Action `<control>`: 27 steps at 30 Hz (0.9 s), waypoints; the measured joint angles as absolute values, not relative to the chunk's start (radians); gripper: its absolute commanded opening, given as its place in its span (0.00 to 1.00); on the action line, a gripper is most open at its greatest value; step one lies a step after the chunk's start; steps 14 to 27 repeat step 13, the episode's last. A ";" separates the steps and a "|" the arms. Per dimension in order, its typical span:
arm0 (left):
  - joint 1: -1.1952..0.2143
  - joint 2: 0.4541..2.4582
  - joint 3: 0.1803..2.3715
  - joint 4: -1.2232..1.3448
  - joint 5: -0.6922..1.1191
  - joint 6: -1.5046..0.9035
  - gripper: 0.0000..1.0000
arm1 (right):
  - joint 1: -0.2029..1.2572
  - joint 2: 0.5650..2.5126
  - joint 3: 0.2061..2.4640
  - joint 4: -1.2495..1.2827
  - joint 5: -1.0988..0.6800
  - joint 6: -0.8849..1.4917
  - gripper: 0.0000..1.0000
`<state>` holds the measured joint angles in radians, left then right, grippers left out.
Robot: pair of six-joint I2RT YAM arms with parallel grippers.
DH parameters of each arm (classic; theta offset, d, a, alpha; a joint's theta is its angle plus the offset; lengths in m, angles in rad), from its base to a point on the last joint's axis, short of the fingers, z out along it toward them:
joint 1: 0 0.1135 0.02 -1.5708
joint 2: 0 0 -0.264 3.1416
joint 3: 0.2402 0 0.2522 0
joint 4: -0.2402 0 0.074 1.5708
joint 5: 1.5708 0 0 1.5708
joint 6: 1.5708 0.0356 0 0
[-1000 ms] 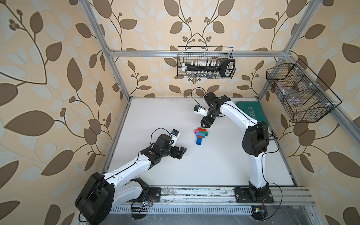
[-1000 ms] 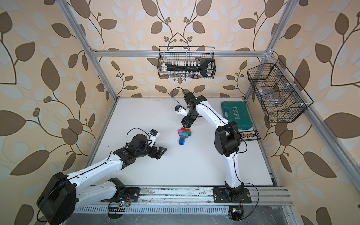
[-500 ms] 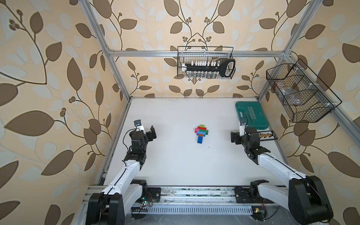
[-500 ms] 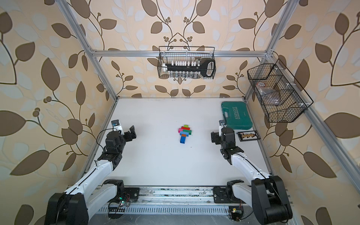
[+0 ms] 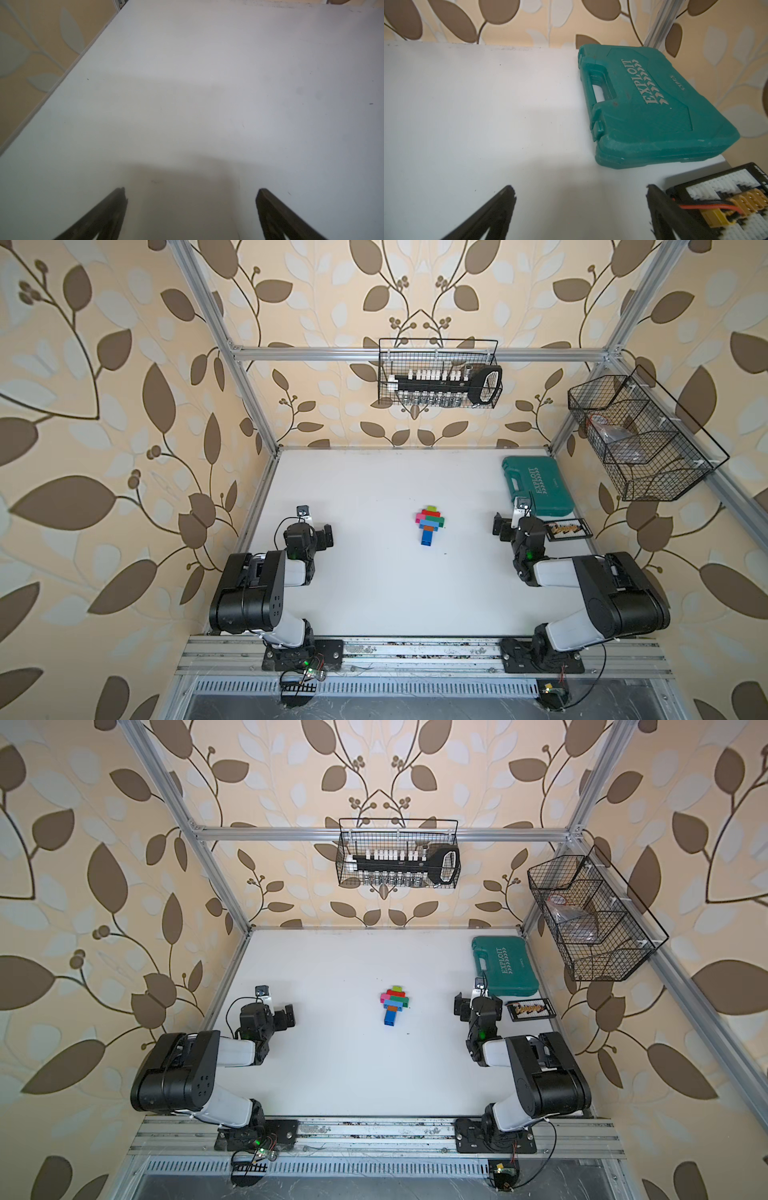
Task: Assemble a spoon with lego
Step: Reset both arms
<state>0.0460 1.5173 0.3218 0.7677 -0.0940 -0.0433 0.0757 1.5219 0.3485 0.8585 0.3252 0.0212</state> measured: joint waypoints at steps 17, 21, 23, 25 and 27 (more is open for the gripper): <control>0.046 1.511 0.353 0.756 -0.094 -0.051 0.99 | 0.065 1.518 0.351 0.850 0.303 0.034 0.98; 0.046 1.511 0.353 0.756 -0.094 -0.051 0.99 | 0.065 1.518 0.351 0.850 0.303 0.034 0.98; 0.046 1.511 0.353 0.756 -0.094 -0.051 0.99 | 0.065 1.518 0.351 0.850 0.303 0.034 0.98; 0.046 1.511 0.353 0.756 -0.094 -0.051 0.99 | 0.065 1.518 0.351 0.850 0.303 0.034 0.98; 0.046 1.511 0.353 0.756 -0.094 -0.051 0.99 | 0.065 1.518 0.351 0.850 0.303 0.034 0.98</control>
